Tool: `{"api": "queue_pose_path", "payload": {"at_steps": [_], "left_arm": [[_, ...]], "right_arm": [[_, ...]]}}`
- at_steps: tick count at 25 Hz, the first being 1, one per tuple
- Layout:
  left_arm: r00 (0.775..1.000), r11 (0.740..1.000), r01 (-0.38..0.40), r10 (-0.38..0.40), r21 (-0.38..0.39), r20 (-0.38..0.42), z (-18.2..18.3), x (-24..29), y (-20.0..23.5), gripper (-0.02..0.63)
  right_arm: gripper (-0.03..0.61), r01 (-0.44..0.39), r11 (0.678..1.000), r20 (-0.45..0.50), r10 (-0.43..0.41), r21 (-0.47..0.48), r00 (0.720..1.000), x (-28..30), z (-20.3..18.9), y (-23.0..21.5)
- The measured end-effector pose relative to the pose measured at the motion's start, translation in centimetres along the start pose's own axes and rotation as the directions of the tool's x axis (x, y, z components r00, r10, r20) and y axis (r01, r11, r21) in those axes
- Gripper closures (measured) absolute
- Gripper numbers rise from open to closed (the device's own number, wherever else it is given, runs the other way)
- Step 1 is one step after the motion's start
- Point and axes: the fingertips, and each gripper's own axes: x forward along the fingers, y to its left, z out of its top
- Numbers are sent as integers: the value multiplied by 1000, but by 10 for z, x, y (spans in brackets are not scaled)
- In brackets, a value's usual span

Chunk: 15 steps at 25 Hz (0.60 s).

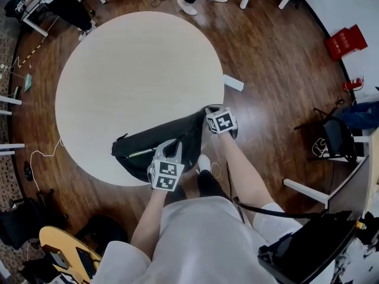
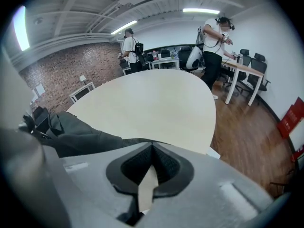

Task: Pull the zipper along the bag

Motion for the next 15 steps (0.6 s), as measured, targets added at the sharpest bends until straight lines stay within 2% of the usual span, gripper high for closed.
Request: {"api": "queue_pose_path", "payload": {"at_steps": [3,6,8,11,13,15], "left_arm": [[999,997,-33,35,-75,31,-5,-20,18,574],[992,974,-110,119,-196,34,-30,-56,63,574],[976,941,-210,218,-264,1,-62,-91,108,574],[934,868,-350,353,-351,-59,-114,-144,172,572],[907,831,-415,412,-371,-90,-141,-168,206,572],[879,804,-472,461,-361,-123,-165,-184,236,574]], "right_arm": [[588,34,999,-7,-34,16,999,-2,1,-2],[588,49,998,-20,-48,34,999,-2,5,-5],[588,54,997,-27,-53,47,998,-2,6,-6],[588,69,996,-39,-67,51,997,-1,6,-9],[588,88,995,-47,-86,41,995,-1,6,-9],[588,109,993,-55,-106,40,993,0,5,-6]]}}
